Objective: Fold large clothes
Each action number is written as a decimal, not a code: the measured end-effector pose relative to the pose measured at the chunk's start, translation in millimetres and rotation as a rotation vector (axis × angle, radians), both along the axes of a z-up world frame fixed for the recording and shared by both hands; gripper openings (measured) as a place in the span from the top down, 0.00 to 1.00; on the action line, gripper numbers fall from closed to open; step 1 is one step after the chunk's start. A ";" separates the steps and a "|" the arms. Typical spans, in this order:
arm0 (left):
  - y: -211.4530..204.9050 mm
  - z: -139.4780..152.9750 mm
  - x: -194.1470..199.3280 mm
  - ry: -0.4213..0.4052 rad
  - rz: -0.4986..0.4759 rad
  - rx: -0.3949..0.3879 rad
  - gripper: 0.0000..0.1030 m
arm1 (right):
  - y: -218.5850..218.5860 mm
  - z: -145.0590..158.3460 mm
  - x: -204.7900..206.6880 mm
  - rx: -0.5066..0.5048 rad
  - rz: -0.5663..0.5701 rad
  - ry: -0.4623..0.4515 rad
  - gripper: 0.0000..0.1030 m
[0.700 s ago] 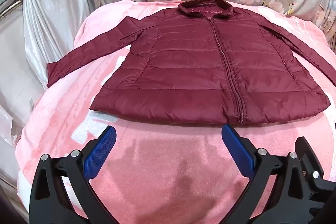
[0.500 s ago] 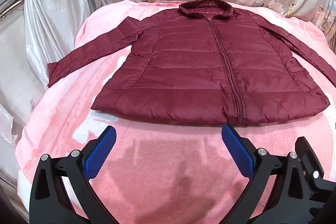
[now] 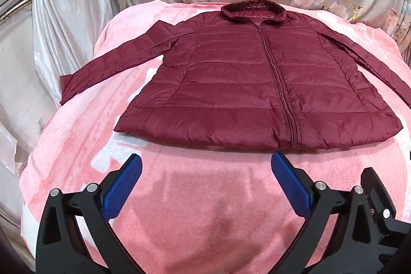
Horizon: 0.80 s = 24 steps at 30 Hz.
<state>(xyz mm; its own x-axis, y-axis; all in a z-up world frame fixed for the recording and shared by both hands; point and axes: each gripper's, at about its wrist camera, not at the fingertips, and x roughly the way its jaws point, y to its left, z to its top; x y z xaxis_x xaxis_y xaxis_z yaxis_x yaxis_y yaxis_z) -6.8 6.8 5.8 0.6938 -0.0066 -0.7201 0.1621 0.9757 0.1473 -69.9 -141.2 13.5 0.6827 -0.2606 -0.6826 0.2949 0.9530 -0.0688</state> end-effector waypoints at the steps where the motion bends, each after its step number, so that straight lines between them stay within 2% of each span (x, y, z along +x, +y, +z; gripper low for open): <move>1: 0.2 0.2 -0.4 0.000 0.000 0.000 0.05 | -0.1 -0.8 0.4 0.000 0.000 0.000 0.05; 24: 6.3 2.8 -2.0 0.003 0.002 -0.004 0.05 | 2.6 -0.3 -2.0 -0.002 0.000 -0.004 0.05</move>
